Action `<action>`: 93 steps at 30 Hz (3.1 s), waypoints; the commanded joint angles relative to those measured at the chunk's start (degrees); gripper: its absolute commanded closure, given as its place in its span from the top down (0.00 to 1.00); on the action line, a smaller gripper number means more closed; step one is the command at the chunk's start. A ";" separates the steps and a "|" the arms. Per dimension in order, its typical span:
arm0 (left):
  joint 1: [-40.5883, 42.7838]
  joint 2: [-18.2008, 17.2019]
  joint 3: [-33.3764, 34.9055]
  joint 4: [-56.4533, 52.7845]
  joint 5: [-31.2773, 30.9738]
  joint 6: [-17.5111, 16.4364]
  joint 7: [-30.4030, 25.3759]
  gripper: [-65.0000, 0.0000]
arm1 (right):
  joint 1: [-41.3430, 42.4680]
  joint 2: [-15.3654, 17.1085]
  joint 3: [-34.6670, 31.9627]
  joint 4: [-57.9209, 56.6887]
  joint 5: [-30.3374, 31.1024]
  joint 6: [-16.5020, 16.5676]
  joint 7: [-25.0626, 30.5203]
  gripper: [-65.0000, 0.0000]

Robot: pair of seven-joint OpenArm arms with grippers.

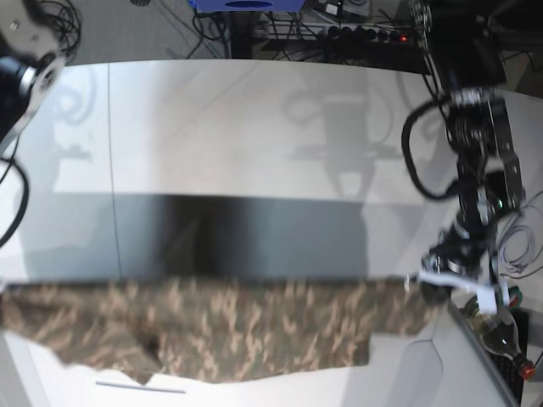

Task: Layout the t-shirt on the table in an organized manner, then fold the t-shirt properly
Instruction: 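Lift the shirt with both grippers and lay it back down flat, then drag the folded edge with both grippers away from the hem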

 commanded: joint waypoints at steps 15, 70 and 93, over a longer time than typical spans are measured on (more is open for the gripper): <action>11.32 -0.07 3.86 -17.12 -0.01 -0.86 -18.45 0.00 | -19.24 -2.89 5.28 -17.67 -0.22 -0.09 24.41 0.01; 25.65 -1.48 -1.33 -13.96 -0.01 -0.77 -18.01 0.00 | -34.19 -10.01 7.66 -7.74 -0.66 -0.36 23.97 0.01; 25.30 -2.10 -19.61 -3.94 -0.01 -0.60 -17.92 0.76 | -27.60 -4.65 20.14 -8.36 -0.75 -0.44 24.32 0.79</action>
